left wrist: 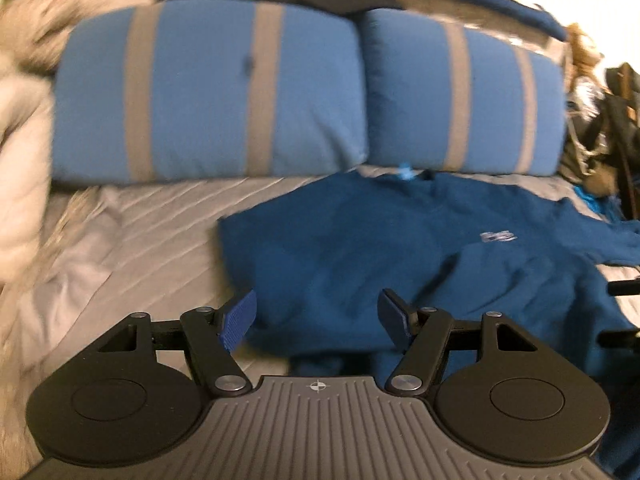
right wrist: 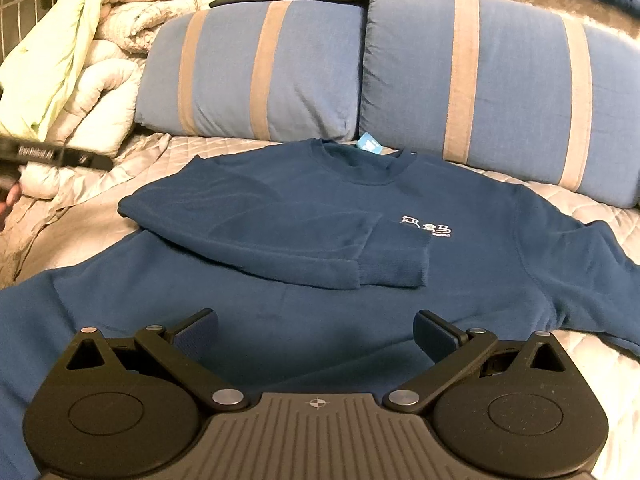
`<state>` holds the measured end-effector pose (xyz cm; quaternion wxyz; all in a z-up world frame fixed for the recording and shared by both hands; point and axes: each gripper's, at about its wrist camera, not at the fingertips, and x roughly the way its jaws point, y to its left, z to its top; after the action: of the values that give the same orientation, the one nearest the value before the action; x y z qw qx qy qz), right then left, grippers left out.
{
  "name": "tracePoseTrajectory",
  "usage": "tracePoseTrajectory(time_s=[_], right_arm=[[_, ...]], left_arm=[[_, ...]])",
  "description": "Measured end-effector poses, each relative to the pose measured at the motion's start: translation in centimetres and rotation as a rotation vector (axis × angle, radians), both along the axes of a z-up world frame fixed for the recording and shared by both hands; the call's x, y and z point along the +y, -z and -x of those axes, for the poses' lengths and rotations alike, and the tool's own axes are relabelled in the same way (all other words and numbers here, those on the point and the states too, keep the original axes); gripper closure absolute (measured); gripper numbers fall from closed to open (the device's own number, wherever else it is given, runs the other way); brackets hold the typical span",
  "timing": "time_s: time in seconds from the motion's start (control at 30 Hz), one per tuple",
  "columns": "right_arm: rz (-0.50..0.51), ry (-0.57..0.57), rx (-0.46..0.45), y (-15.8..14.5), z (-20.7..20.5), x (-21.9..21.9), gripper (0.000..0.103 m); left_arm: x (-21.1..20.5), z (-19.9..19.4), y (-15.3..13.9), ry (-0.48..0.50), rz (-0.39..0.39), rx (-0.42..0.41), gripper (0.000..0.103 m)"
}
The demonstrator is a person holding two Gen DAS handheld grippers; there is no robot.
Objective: Fold clothes
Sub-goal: 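Move the right tool to the sweatshirt side edge and close on it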
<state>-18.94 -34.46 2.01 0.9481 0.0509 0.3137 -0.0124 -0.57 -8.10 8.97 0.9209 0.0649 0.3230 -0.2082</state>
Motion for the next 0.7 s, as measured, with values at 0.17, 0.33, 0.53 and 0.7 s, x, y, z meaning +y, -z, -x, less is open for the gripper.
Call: tracePoseTrajectory(time_s=[0.17,0.33,0.53,0.7], right_arm=[[0.006,0.023,0.021,0.0,-0.3,-0.1,0.0],[0.03,0.035,0.062,0.2,-0.8,0.1,0.0],[0.046,-0.001,0.101,0.0,-1.4,0.2,0.0],[0.085,-0.052,0.129,-0.3,-2.0,0.1,0.0]], left_arm=[[2.6,0.4,1.2,-0.052,0.017,0.035,0.036],[4.2,1.0,2.5,-0.068,0.023,0.055,0.036],[5.1,1.4,3.7,-0.074,0.034,0.073,0.036],[5.6,1.7,4.0,-0.07,0.045,0.077,0.036]])
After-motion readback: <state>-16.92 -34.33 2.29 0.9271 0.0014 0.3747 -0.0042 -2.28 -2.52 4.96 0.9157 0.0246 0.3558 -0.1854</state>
